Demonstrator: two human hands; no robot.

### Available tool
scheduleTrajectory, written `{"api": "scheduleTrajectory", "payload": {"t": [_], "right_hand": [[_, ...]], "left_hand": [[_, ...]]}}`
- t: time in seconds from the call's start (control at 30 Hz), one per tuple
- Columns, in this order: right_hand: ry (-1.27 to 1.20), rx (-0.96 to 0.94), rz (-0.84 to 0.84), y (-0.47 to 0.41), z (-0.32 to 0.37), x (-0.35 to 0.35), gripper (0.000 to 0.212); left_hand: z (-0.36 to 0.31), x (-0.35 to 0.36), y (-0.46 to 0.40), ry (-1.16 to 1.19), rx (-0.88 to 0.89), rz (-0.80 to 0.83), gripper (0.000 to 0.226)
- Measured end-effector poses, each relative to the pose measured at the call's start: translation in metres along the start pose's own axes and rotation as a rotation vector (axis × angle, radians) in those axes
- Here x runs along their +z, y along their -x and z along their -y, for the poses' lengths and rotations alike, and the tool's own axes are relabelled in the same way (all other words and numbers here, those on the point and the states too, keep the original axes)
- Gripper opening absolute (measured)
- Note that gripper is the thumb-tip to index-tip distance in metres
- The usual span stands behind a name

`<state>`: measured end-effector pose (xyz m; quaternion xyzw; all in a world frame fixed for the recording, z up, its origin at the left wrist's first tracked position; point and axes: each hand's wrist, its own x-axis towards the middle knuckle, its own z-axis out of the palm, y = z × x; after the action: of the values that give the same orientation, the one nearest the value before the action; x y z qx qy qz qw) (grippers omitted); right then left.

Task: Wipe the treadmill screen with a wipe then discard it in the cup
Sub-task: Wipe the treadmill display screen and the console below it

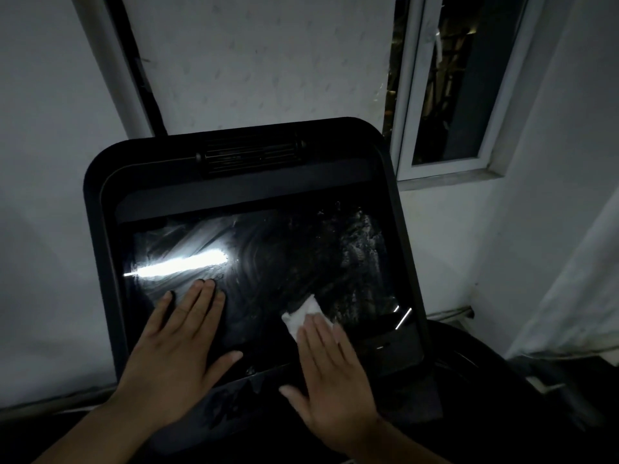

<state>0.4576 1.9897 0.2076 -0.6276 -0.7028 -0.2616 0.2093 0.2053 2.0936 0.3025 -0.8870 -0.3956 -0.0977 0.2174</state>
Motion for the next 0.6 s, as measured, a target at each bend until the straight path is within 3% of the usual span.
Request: {"api": "scheduleTrajectory", "payload": {"t": [0.07,0.2,0.27,0.4,0.47,0.6], "right_hand": [[0.021,-0.037,-0.007,0.006,-0.020,-0.001,0.079],[0.117,0.238,0.034,-0.002,-0.078,-0.010,0.080],[0.085,0.313,-0.006,0.000,-0.069,-0.010,0.081],[-0.018,0.090,-0.084,0.024,-0.014,0.004,0.080],[-0.003,0.047,-0.064,0.029,-0.028,0.003,0.078],[0.083,0.359,-0.028,0.022,-0.076,-0.002,0.079]], "left_hand": [[0.002,0.000,0.000,-0.002,0.006,-0.005,0.091],[0.002,-0.002,-0.001,-0.004,0.001,0.002,0.092],[0.001,-0.001,-0.001,-0.003,0.002,0.003,0.092],[0.000,-0.001,-0.001,-0.001,-0.006,0.002,0.093],[0.001,-0.003,-0.001,0.001,-0.004,0.004,0.093],[0.000,-0.004,-0.002,-0.006,-0.007,0.020,0.093]]}}
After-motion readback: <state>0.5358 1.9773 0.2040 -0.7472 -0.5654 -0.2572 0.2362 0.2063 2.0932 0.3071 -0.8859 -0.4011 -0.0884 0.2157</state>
